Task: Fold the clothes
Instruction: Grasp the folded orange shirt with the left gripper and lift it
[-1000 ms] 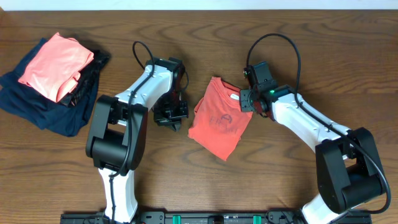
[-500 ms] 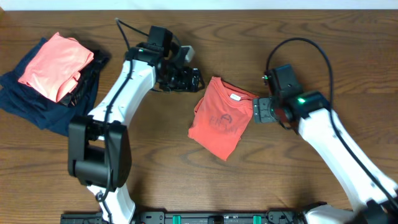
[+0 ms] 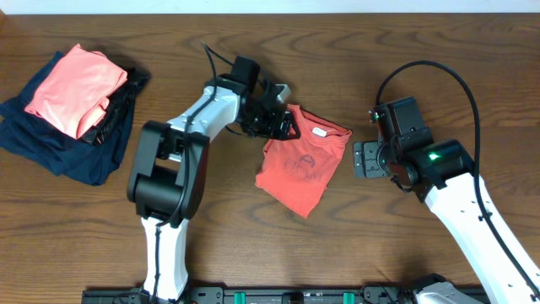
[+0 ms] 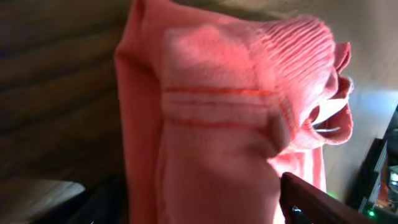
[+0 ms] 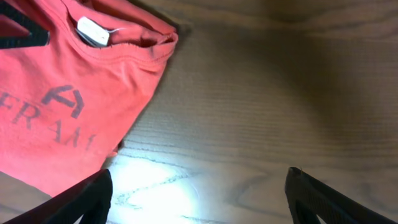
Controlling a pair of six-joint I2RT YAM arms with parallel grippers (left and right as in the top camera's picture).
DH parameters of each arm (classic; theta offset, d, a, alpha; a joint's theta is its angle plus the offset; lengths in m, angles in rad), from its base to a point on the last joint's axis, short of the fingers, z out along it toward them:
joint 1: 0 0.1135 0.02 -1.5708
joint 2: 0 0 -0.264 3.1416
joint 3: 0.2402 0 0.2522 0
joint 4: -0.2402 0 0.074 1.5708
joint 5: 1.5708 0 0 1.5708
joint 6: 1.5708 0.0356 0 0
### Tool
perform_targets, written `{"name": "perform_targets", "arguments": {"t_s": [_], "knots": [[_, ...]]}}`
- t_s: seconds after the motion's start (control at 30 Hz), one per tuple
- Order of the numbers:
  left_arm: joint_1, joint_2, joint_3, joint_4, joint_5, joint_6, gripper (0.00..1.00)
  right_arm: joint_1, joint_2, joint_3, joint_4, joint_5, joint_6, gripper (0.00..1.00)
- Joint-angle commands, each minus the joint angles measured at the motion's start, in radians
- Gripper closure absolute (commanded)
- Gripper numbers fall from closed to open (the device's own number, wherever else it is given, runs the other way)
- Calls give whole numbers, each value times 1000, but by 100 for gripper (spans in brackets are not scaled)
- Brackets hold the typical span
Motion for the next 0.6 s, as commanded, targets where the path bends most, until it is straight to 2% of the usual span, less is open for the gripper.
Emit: {"name": "perform_targets", "arguments": {"t_s": [0.0,0.03,0.1,0.13,0.17,0.23,0.33,0.47,0.57], "knots": [[-38,61,4,-4,3,10,30,-8,-10,15,-6,17,1,14],[-52,68,4,-4,3,10,39,-8,-10,15,-6,17,1,15],[-74,72,4,3,2,11,73,-8,-10,15,-6,17,2,16],[-83,71,4,15,2,11,86,-8,-10,15,-8,17,2,16],[-87,69,8,25,1,11,91,-8,-10,15,-10,17,2,17],[-82,61,26,25,-14,10,94,-8,-10,15,-16,17,2,17],[-49,14,60,-6,-136,-12,94,-8,-10,15,-27,18,1,18],[23,-118,87,-52,-306,-13,94,-8,-10,15,-29,18,2,18],[91,-246,87,-58,-365,-20,94,-8,-10,15,-29,18,2,18]]}}
